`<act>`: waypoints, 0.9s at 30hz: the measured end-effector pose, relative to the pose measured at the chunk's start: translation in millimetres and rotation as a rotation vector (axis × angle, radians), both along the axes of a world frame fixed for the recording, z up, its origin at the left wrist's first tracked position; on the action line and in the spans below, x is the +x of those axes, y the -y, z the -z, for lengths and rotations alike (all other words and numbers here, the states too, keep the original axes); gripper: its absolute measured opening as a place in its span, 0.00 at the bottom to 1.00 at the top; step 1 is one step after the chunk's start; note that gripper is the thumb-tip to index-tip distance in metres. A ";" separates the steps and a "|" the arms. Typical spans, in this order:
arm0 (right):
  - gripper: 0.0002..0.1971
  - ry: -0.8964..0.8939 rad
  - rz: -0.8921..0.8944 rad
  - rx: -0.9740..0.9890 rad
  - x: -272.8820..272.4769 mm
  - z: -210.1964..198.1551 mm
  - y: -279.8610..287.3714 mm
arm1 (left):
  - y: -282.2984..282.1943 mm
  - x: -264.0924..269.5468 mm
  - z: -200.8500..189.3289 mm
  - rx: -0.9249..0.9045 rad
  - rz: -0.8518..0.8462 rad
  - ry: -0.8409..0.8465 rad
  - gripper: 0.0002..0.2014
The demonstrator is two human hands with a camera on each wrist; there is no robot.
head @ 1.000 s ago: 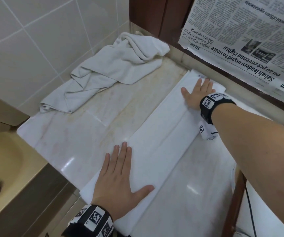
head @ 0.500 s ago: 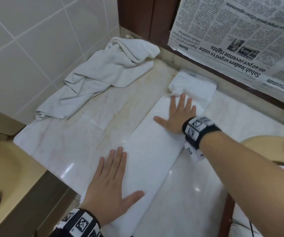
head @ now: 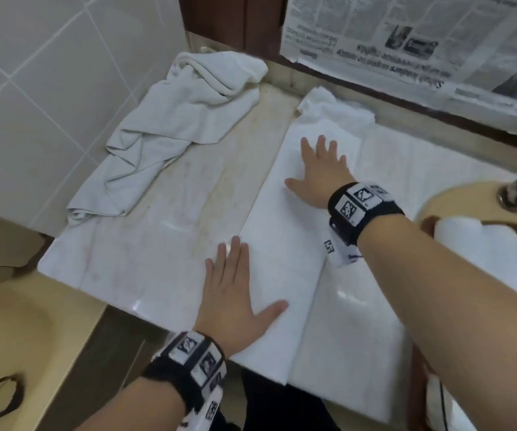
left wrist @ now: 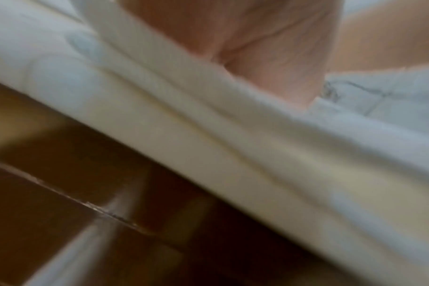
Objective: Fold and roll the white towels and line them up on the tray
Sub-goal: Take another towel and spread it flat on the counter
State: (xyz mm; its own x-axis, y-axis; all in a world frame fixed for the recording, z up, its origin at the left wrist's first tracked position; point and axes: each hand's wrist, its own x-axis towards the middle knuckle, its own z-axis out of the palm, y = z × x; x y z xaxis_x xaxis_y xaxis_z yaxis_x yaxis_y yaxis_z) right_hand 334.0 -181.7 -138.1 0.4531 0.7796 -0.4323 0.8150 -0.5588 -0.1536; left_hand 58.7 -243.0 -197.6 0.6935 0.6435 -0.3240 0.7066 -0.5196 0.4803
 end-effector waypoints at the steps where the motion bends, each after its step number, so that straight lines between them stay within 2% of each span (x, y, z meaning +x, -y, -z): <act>1: 0.44 -0.060 0.033 0.025 -20.9 -7.1 16.4 | -4.6 -4.9 -1.2 -0.068 -0.009 0.067 0.54; 4: 0.41 -0.241 0.150 0.043 -81.7 -23.0 72.7 | -20.0 -31.3 -7.3 -0.152 0.053 0.201 0.42; 7: 0.46 -0.361 0.206 0.077 -130.2 -28.8 132.5 | -33.6 -68.0 -15.1 -0.017 0.261 0.240 0.35; 9: 0.49 -0.406 0.146 0.112 -158.6 -26.0 170.8 | -40.1 -88.2 -19.2 0.050 0.433 0.245 0.33; 12: 0.50 -0.281 -0.058 0.121 -198.9 -6.7 217.7 | -42.9 -105.3 -11.9 0.163 0.668 0.227 0.30; 15: 0.44 -0.072 -0.216 0.136 -224.1 27.0 246.6 | -42.9 -112.3 8.2 0.212 0.737 0.296 0.21; 18: 0.30 -0.026 -0.234 0.234 -227.4 53.5 262.2 | -43.1 -116.9 21.6 0.273 0.756 0.402 0.15; 23: 0.29 0.023 -0.280 0.404 -219.8 72.9 273.3 | -43.5 -119.7 23.8 0.349 0.784 0.503 0.14; 27: 0.22 0.078 -0.188 0.510 -217.6 66.6 275.2 | -44.8 -115.2 16.5 0.314 0.776 0.534 0.11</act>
